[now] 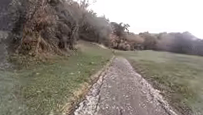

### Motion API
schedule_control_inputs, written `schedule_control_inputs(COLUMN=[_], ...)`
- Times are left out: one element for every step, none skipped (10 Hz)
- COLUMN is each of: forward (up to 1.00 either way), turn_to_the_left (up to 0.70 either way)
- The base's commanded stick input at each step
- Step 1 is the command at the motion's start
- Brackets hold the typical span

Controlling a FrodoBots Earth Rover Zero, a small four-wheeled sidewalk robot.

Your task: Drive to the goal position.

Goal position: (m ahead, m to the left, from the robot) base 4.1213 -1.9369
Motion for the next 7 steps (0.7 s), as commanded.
schedule_control_inputs(forward=[1.0, 1.0, 1.0, 1.0, 1.0, 1.0, 1.0], turn_to_the_left=[-0.39, -0.36, -0.32, 0.0, 0.0, -0.1, -0.27])
